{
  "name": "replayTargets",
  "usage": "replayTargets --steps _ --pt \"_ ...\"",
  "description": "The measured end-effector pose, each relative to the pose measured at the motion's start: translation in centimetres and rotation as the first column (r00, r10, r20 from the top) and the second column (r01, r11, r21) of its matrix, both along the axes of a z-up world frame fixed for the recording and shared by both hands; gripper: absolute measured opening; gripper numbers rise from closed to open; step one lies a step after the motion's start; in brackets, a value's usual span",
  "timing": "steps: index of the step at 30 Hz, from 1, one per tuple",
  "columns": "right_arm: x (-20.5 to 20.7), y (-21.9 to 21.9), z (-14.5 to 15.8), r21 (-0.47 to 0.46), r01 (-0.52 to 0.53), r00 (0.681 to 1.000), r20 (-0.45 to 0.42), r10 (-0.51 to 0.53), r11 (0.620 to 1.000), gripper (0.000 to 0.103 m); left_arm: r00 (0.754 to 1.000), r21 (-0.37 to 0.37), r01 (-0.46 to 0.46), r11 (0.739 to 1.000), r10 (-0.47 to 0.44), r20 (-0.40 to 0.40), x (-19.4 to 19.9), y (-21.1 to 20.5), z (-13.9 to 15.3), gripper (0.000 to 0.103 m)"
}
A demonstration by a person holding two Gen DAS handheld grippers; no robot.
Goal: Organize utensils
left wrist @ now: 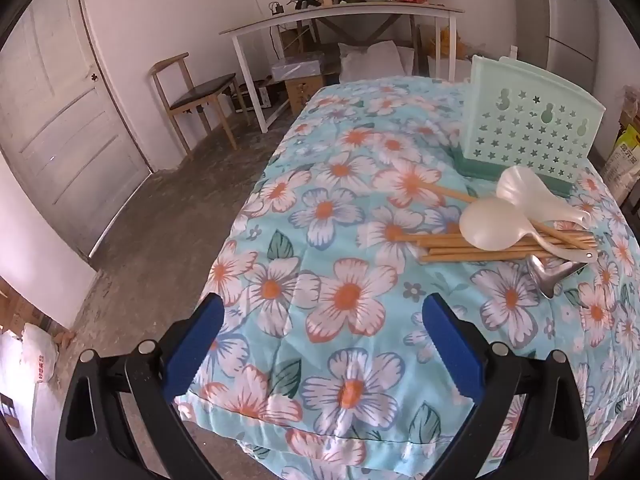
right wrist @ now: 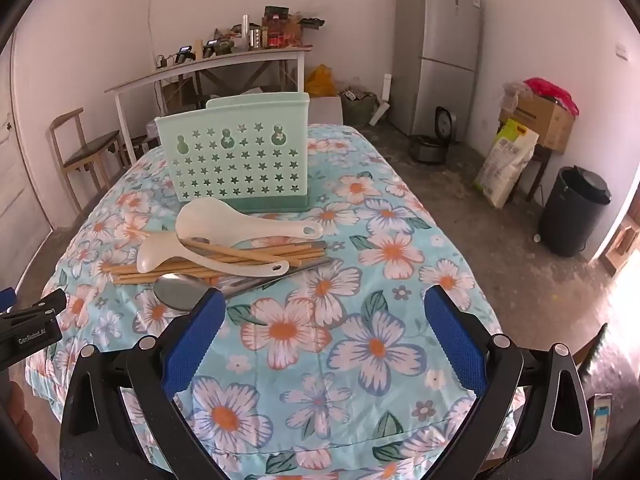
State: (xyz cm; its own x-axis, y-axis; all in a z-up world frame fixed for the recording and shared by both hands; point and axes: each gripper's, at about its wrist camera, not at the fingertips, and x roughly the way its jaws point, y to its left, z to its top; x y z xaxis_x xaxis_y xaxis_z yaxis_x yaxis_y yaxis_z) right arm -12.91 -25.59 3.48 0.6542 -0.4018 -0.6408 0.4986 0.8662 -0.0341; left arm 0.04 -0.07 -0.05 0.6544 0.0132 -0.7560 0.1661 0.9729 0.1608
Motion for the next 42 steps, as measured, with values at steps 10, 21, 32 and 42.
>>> replayTargets --steps 10,21,32,42 --pt "0.10 -0.35 0.23 0.003 -0.002 1.000 -0.006 0.002 1.000 0.095 1.000 -0.009 -0.003 1.000 0.003 -0.001 0.10 0.40 0.25 0.097" --pt "0.07 -0.05 0.06 -0.003 -0.003 1.000 -0.009 0.003 1.000 0.095 1.000 -0.015 -0.005 1.000 0.004 -0.011 0.28 0.46 -0.42 0.097" --pt "0.14 0.04 0.39 -0.003 -0.005 1.000 -0.010 0.005 1.000 0.095 1.000 -0.015 -0.007 1.000 0.007 -0.008 0.57 0.28 -0.32 0.097" --pt "0.13 0.17 0.55 -0.002 -0.004 1.000 -0.009 0.004 1.000 0.095 1.000 -0.019 -0.008 1.000 0.007 -0.008 0.63 0.36 -0.27 0.097"
